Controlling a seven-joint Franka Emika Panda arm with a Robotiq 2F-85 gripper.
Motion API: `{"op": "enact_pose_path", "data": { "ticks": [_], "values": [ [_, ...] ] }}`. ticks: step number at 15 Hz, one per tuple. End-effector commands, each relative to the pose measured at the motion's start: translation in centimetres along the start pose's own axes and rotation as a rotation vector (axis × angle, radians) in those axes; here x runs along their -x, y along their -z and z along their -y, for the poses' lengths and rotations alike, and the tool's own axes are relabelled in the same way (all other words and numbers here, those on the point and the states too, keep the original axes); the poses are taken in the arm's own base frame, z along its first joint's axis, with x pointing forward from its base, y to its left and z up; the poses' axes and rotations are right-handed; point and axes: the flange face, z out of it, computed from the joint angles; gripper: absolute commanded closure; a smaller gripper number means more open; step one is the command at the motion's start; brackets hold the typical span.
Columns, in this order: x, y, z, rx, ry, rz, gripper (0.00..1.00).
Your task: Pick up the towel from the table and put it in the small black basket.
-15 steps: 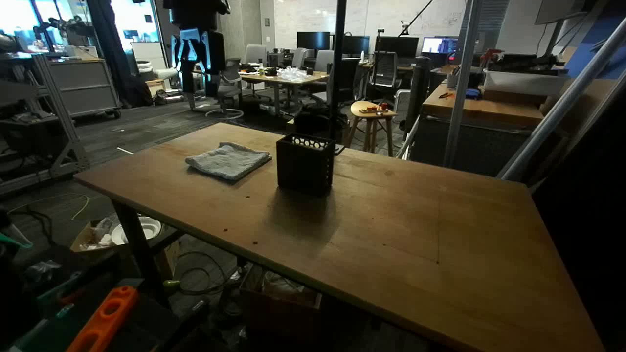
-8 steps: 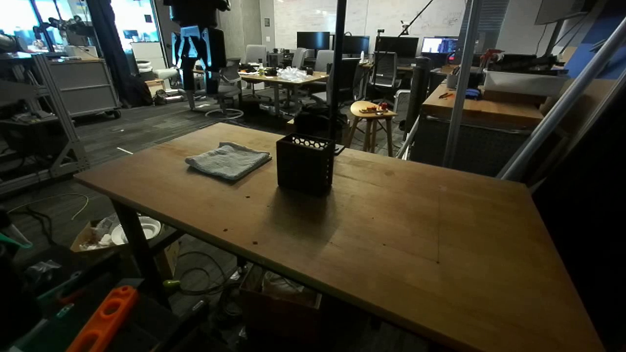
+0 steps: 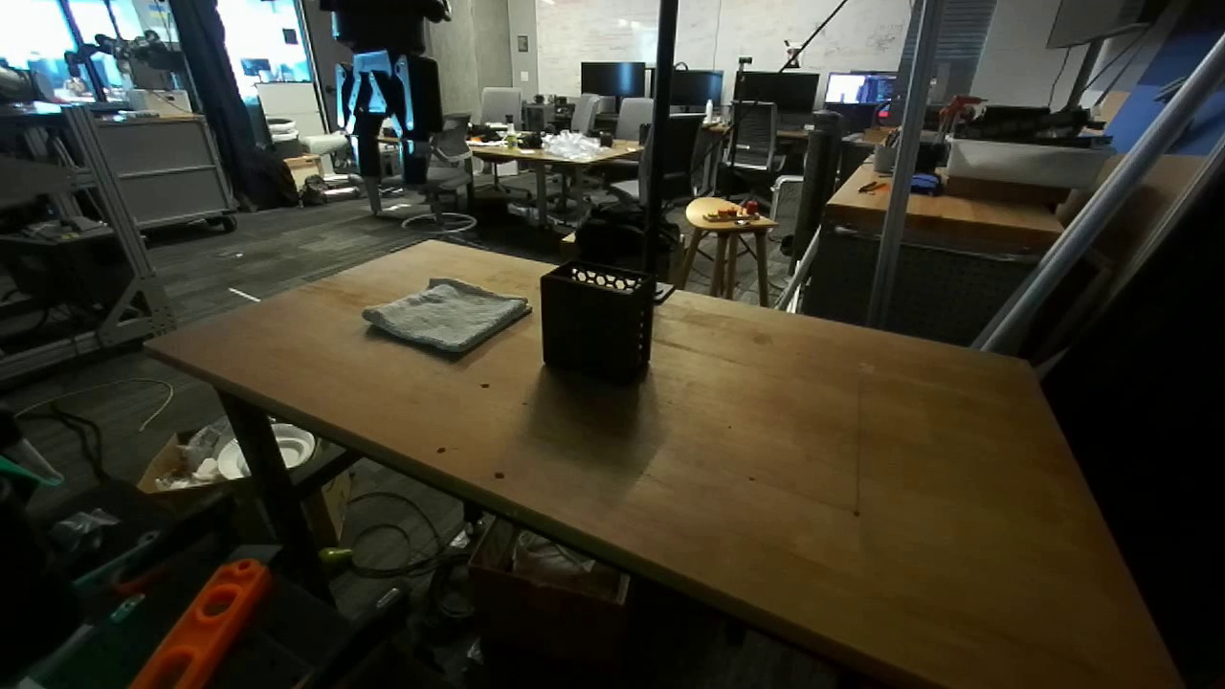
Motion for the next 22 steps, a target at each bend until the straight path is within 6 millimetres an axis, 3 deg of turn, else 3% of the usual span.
{"op": "enact_pose_path", "data": {
  "ticks": [1,5,10,12,17,22],
  "values": [
    [-0.8,0.3,1.3,-0.003,0.012,-0.003,0.00],
    [-3.4,1.0,5.7,-0.010,0.065,-0.055,0.00],
    [-8.8,1.7,12.9,-0.012,0.149,-0.170,0.00],
    [-11.1,1.8,14.8,-0.003,0.182,-0.211,0.00],
    [-16.6,-0.1,17.0,0.040,0.277,-0.259,0.00],
    [-21.1,-5.3,18.1,-0.006,0.338,-0.250,0.00]
  ]
}}
